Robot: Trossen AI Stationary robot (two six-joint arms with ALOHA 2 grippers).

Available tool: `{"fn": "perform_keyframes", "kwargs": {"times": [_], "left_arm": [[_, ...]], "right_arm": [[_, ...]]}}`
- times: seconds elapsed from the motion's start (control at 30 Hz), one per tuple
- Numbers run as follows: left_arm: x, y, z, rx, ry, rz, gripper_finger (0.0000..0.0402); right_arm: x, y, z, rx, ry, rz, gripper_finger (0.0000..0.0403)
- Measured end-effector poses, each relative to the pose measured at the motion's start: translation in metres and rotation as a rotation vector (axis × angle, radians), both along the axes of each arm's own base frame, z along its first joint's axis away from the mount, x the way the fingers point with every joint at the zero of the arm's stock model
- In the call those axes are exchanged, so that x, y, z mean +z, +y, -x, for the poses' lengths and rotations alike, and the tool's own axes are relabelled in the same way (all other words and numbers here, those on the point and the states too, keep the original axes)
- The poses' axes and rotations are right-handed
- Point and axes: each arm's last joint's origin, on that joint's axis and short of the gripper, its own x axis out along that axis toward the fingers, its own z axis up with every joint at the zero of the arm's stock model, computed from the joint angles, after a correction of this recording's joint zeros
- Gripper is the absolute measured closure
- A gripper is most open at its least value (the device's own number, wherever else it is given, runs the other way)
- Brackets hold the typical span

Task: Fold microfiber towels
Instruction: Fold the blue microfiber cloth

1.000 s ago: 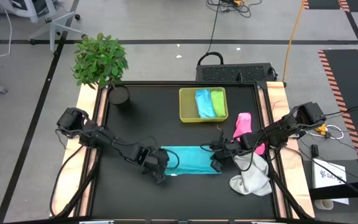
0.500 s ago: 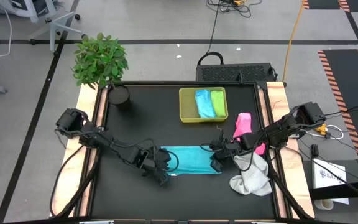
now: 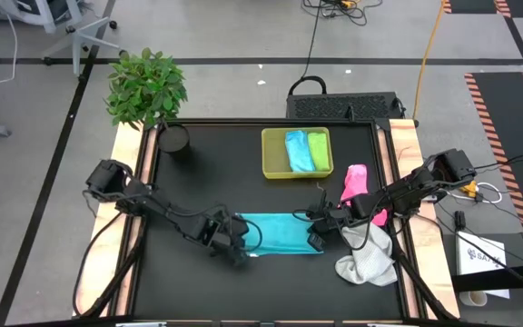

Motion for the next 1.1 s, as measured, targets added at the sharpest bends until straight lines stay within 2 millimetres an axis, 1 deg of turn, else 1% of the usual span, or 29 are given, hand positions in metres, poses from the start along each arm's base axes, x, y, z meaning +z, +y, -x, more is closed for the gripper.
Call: {"fn": "perform_keyframes", "kwargs": {"times": [0.33, 0.57, 0.7, 0.8, 0.97, 1.1], "left_arm": [[-0.003, -0.022, 0.008, -0.054, 0.021, 0.072, 0.0314], [-0.006, -0.028, 0.011, -0.056, 0.033, 0.069, 0.0314], [-0.009, -0.028, 0.011, -0.051, 0.041, 0.056, 0.0314], [-0.008, -0.027, 0.010, -0.026, 0.012, 0.021, 0.0314], [0.010, -0.019, 0.010, 0.016, -0.069, -0.034, 0.0314], [0.018, -0.005, 0.012, 0.065, -0.074, -0.123, 0.0314]], "right_arm": [[0.000, 0.000, 0.000, 0.003, 0.000, 0.002, 0.0403], [0.000, 0.000, 0.000, 0.003, -0.002, 0.002, 0.0403], [0.001, 0.000, 0.000, 0.007, -0.007, -0.005, 0.0403], [0.006, 0.000, 0.001, 0.010, -0.026, -0.011, 0.0403], [0.024, 0.000, 0.003, 0.033, -0.103, -0.045, 0.0403], [0.037, -0.003, 0.009, 0.048, -0.140, -0.039, 0.0403]]}}
